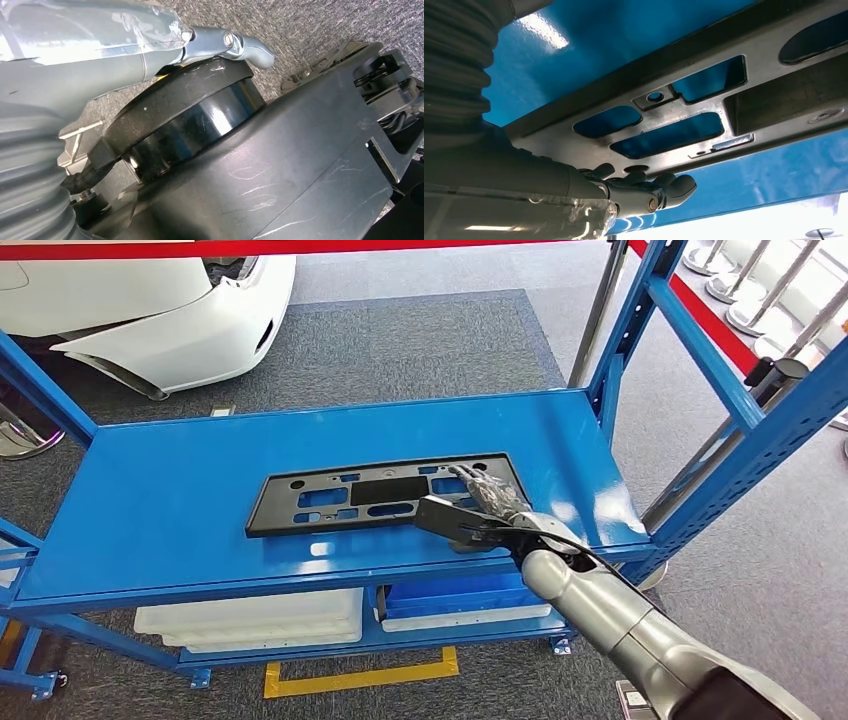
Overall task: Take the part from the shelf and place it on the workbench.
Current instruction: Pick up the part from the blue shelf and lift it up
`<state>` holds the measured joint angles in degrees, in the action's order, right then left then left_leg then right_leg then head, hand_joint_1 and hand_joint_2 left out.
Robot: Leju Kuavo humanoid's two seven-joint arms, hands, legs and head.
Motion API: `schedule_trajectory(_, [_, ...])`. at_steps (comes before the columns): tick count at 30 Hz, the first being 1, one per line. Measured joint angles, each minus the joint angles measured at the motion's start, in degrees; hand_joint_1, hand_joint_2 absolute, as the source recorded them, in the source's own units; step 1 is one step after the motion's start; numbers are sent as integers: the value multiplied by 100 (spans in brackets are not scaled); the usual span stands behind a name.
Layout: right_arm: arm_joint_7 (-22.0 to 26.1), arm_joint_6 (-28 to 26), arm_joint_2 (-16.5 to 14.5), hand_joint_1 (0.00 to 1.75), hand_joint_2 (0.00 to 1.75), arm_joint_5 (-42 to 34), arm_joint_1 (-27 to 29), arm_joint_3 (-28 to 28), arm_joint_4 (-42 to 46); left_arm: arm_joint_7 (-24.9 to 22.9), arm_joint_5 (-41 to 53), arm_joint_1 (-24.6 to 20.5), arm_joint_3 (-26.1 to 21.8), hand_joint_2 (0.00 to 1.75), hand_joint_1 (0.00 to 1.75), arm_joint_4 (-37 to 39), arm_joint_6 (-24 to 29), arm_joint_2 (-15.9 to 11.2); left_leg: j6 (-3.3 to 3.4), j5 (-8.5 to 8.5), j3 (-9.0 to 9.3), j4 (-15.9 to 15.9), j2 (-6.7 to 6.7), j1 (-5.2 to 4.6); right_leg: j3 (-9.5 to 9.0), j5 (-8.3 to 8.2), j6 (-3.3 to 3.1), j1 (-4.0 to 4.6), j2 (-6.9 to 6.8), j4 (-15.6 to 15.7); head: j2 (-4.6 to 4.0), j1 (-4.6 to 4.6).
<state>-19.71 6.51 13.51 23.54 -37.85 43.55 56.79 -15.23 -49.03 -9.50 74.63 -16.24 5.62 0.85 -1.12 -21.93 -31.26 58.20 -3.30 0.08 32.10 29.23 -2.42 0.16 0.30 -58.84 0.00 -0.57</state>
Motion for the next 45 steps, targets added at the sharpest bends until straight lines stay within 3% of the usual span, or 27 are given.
schedule_trajectory(19, [-66, -138, -38, 0, 175, -253, -304, 220, -631, 98, 107, -3, 21, 175, 0, 0, 2, -2, 0, 0, 0, 1, -1, 0, 0, 0, 1, 0, -1, 0, 0, 2])
schedule_trajectory(23, [-104, -183, -40, 175, 175, -185, -325, 256, -682, 110, 107, -2, 22, 175, 0, 0, -7, -2, 0, 1, 0, 1, -1, 0, 0, 0, 1, 0, -1, 0, 0, 3])
schedule_trajectory(26, [-369, -325, -40, 175, 175, 196, -387, 323, -777, 130, 110, -1, 23, 175, 0, 0, -19, -2, 0, 1, 0, 1, -1, 0, 0, -1, 1, 0, -2, 0, 0, 1])
schedule_trajectory(30, [-631, -399, -40, 175, 175, 738, -522, 441, -980, 82, 104, 8, 26, 0, 0, 0, 14, -1, 2, 2, 1, 3, -1, -1, 0, -1, 2, 0, -1, 0, 0, 5])
schedule_trajectory(38, [-877, -490, -36, 175, 175, 1225, -678, 540, -1169, 122, -42, 104, 27, 0, 0, 0, 426, -1, 3, 1, 8, 7, 1, 0, -4, 0, 4, 1, 0, 1, 0, 8])
schedule_trajectory(45, [-1083, -492, -33, 175, 175, 1630, -701, 601, -1141, 299, -49, 172, 28, 0, 0, 0, 323, -2, 6, 1, 9, 11, 1, -1, -12, -3, 9, 1, 0, 1, 0, 9])
